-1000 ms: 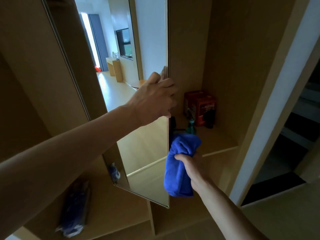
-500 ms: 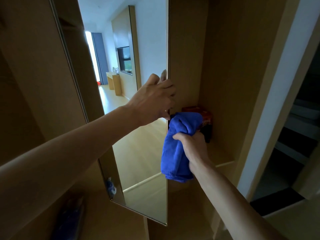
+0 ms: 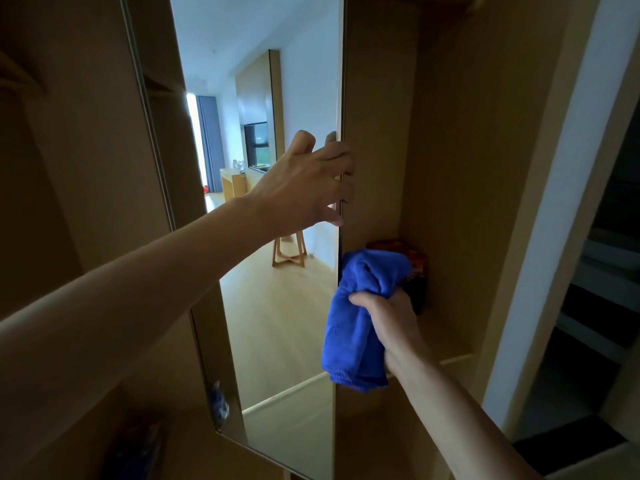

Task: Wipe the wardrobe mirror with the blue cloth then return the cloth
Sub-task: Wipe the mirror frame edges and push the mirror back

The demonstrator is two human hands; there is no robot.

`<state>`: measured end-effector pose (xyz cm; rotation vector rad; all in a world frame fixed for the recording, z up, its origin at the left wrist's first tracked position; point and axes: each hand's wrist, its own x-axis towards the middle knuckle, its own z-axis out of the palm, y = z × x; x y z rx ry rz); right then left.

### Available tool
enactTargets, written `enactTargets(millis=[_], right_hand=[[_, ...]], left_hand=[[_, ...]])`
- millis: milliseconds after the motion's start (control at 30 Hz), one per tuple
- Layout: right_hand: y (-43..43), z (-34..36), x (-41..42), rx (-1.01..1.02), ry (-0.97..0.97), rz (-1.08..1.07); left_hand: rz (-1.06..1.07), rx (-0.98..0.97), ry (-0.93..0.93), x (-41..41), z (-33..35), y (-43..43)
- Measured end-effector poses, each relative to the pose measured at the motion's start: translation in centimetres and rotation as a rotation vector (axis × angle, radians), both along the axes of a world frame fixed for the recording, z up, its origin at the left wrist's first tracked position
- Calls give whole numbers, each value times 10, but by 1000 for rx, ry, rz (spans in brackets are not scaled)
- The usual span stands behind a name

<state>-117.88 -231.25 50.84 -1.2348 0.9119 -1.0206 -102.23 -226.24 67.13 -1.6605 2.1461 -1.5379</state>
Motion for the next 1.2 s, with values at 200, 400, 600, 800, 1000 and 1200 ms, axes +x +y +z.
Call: enactTargets(millis=[200, 400, 600, 800, 1000, 1200], right_hand=[[-1, 27, 5, -72, -37, -1], [-6, 69, 5, -172, -46, 13], [-7, 120, 8, -312, -117, 34], [-5, 148, 9, -337, -172, 11], [-3, 112, 4, -249, -34, 3], [2, 105, 6, -143, -17, -29]], left_hand=[[0, -53, -31, 0, 18, 2], [18, -95, -39, 2, 33, 4], [28, -130, -44, 5, 58, 6], [10, -156, -47, 5, 74, 5], [-11, -146, -38, 9, 84, 1], [-45, -174, -10, 16, 91, 1]])
